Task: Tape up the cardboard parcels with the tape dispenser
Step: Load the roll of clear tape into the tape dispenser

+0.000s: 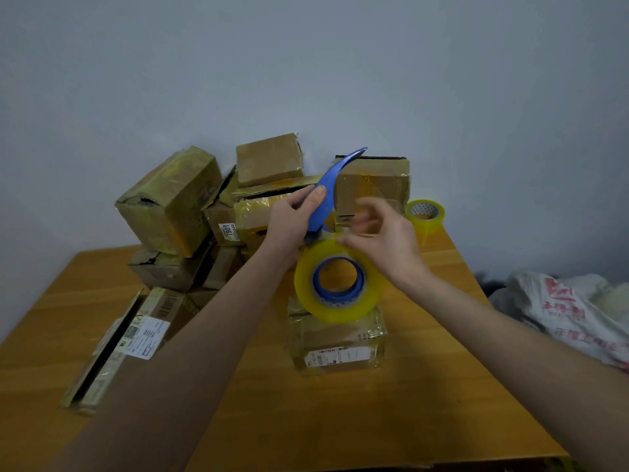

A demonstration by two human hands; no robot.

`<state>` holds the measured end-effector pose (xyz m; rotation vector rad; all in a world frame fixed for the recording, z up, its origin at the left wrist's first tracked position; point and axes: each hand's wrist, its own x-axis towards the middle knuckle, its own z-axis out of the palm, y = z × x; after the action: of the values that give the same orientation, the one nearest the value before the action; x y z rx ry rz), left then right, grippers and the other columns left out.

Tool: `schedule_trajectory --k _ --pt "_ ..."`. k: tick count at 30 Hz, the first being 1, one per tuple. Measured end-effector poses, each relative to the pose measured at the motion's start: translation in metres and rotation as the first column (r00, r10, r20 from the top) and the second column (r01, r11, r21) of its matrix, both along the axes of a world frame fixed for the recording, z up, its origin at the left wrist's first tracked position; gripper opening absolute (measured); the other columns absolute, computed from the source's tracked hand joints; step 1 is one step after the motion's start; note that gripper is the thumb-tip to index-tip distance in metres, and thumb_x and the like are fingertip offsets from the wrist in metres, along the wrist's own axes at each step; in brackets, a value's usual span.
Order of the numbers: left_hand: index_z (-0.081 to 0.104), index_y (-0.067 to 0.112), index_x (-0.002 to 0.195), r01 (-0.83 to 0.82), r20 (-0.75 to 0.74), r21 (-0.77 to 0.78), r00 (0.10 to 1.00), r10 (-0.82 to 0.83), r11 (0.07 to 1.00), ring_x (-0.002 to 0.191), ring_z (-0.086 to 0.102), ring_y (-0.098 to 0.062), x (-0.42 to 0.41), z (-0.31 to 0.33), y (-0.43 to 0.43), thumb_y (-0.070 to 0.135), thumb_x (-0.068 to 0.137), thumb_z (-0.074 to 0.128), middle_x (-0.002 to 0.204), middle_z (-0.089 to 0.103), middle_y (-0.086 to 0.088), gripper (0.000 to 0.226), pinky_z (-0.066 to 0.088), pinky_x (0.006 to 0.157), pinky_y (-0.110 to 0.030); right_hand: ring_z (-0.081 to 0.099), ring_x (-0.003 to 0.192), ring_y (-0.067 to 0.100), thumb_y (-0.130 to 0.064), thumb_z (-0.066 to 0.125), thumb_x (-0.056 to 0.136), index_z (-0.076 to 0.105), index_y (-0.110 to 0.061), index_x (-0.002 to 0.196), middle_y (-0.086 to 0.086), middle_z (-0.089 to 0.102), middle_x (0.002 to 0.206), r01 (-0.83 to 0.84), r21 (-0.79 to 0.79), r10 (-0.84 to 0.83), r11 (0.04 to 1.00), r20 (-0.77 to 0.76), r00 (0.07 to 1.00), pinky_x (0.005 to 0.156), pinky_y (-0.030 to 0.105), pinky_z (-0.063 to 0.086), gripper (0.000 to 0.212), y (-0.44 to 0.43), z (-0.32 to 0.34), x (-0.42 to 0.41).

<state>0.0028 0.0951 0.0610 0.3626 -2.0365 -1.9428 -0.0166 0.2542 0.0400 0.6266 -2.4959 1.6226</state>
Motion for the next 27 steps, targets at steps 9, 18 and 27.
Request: schedule_trajectory --k 9,18,27 --pt "0.057 0.009 0.129 0.043 -0.08 -0.076 0.996 -0.049 0.996 0.079 0.067 -0.008 -0.007 0.004 0.003 0.024 0.092 0.061 0.104 0.069 -0.005 0.04 0.053 0.067 -0.019 0.059 0.113 0.017 -0.033 0.082 0.073 0.052 -0.025 0.137 -0.002 0.065 0.121 -0.232 0.344 0.163 0.91 0.218 0.962 0.083 0.018 0.045 0.072 0.017 -0.015 -0.02" --pt "0.055 0.009 0.133 0.164 -0.098 -0.178 0.978 -0.183 0.97 0.089 0.067 -0.008 -0.024 0.002 0.008 0.024 0.094 0.058 0.113 0.067 -0.005 0.041 0.053 0.072 -0.018 0.052 0.118 0.023 -0.022 0.083 0.07 0.052 -0.016 0.139 0.005 0.052 0.132 -0.09 0.417 0.07 0.904 0.063 0.996 0.086 0.027 0.045 0.076 0.032 -0.015 -0.022" --pt "0.056 0.01 0.132 0.215 -0.06 -0.116 0.973 -0.223 0.97 0.079 0.066 -0.006 -0.03 -0.006 0.011 0.029 0.095 0.055 0.101 0.068 -0.002 0.041 0.05 0.067 -0.018 0.054 0.106 0.027 -0.019 0.078 0.072 0.056 -0.014 0.134 0.005 0.051 0.121 -0.038 0.511 0.096 0.859 -0.088 0.991 0.082 0.041 0.05 0.066 0.047 -0.007 -0.025"
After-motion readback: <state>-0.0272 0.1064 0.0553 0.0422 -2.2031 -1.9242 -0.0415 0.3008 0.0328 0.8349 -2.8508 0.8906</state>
